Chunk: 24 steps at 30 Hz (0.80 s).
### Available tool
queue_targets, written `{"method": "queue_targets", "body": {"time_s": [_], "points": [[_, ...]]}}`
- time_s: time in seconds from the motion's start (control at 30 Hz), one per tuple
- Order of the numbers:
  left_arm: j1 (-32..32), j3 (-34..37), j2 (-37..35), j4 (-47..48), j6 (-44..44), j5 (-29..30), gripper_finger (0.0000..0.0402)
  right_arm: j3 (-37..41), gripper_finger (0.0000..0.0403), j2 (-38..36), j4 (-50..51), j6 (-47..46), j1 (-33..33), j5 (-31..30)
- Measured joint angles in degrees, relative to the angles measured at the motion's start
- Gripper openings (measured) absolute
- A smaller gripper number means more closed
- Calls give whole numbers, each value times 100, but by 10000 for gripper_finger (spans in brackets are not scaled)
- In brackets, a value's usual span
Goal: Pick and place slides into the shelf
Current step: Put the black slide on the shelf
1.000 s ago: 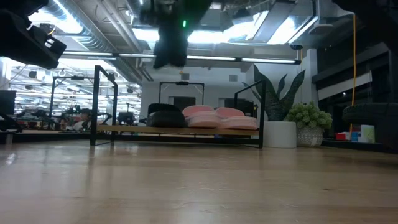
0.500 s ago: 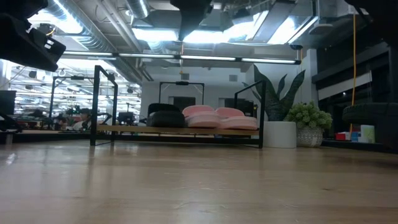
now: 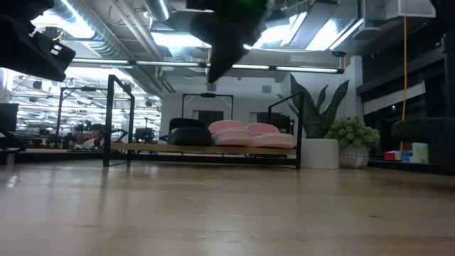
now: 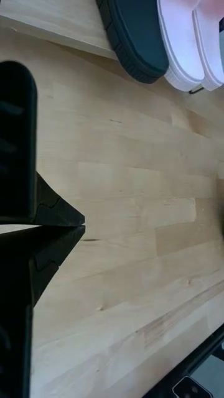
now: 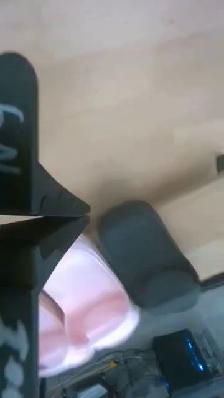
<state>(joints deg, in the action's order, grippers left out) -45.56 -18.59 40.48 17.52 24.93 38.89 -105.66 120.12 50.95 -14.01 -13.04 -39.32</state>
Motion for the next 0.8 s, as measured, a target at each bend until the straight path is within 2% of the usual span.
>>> {"method": "queue_targets", "body": {"time_s": [0.1, 0.27, 0.5, 0.67, 0.8], "points": [[0, 0, -1, -15, 4, -2, 0, 559, 2, -283, -190, -510, -142, -152], [0, 0, 1, -83, 1, -2, 0, 1443, 2, -932, -228, -1363, -485, -752], [23, 0, 1, -425, -32, 2, 0, 2358, 4, -2049, -267, -1954, -1219, -938], [278, 0, 12, -1447, -888, -39, 0, 2831, 6, -2588, -274, -2359, -1776, -1164], [566, 0, 34, -1823, -1612, -698, 0, 3118, 6, -2854, -211, -2750, -2303, -1163]]}}
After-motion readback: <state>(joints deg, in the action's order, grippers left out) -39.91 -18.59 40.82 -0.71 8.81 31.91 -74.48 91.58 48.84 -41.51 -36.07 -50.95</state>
